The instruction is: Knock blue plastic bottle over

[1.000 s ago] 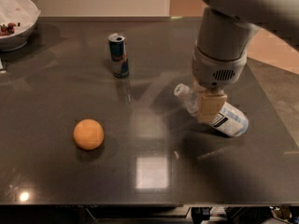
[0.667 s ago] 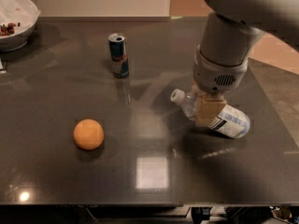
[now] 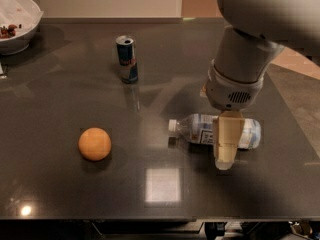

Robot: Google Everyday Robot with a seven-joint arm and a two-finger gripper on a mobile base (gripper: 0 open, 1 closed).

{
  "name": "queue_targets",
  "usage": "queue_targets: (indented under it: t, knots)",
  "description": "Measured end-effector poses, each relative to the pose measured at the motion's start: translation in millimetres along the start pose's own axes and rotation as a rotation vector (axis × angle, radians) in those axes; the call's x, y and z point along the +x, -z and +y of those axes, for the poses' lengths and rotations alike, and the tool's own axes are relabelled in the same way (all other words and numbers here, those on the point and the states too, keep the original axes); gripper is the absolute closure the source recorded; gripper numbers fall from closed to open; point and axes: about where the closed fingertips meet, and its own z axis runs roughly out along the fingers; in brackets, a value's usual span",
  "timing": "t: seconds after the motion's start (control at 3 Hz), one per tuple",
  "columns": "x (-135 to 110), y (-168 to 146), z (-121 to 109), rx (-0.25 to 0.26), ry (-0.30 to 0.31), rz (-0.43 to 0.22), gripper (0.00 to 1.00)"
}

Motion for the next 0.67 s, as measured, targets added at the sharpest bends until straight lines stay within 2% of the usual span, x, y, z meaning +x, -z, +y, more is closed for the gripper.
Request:
queue_targets:
  t: [0.33,0.67]
  knots:
    - [4.2,-13.1,10.9,-0.005,-0.028,-0.054,0.00]
    - [4.3,-13.6,10.2,-0.001,-0.031,-0.058,0.00]
